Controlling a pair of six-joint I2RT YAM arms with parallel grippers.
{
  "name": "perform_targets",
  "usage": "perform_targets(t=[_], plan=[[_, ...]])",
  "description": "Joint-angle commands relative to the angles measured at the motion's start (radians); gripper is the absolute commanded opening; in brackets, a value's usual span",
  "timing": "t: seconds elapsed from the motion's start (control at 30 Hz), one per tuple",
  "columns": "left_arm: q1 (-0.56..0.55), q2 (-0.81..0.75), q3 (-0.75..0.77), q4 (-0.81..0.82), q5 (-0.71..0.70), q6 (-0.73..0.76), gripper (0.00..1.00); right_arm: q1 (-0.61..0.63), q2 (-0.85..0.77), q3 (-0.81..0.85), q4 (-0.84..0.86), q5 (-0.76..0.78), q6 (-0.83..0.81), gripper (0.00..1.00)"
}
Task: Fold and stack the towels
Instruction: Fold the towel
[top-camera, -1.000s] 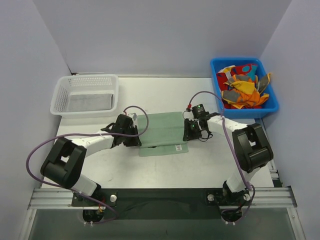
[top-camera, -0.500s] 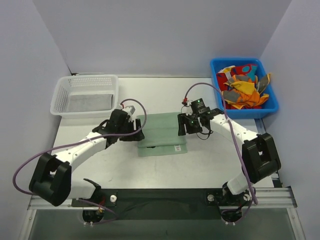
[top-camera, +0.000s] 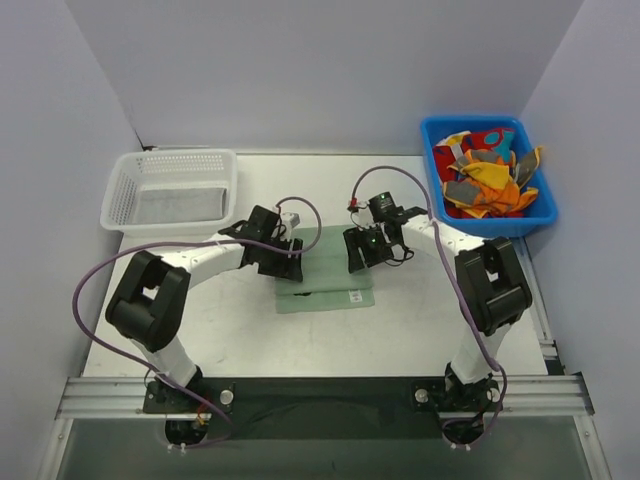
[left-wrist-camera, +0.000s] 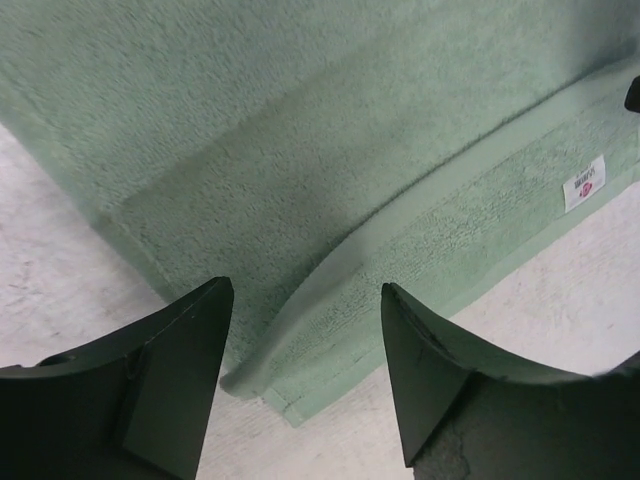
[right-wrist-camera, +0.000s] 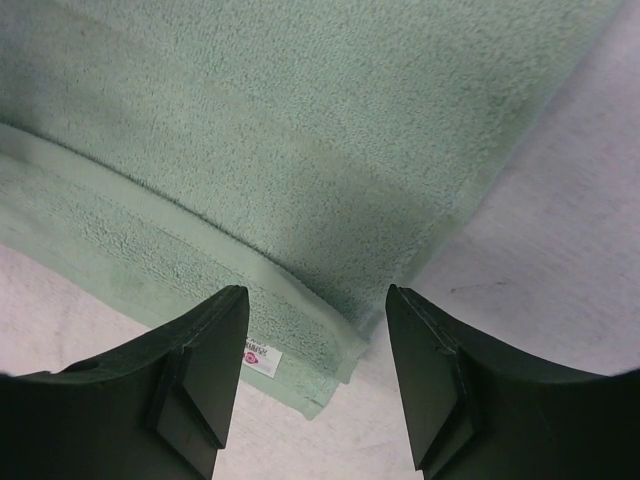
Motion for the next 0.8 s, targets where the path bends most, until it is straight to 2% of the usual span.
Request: perform_targets(t=[0.0,0.27,0.3,0.6,0.77], plan=[[-0.019,0.004,0.039,-0.027,0.066,0.032,0.69,0.004,0.010,0.035,-0.036,-0.068,-0.036,0.56],[-0.030,-0.039,-0.047,0.003,0.121,-0.016,0.57,0.010,0.010,-0.008,-0.041,-0.142,-0.036,0.51],[-0.030,-0.043,-0.055,0.009,0.126,-0.019,0.53,0.010,0.010,-0.011,-0.042,-0.144,-0.036,0.50],[-0.048,-0.094,-0.121,0.010,0.153,-0.028,0.52,0.018,-0.032,-0.055,-0.059,-0.168,-0.036,0.45],[-0.068,-0.175,-0.173,0.006,0.166,-0.022,0.52,0.027,-0.130,-0.100,-0.065,-0.164,-0.035,0.45]])
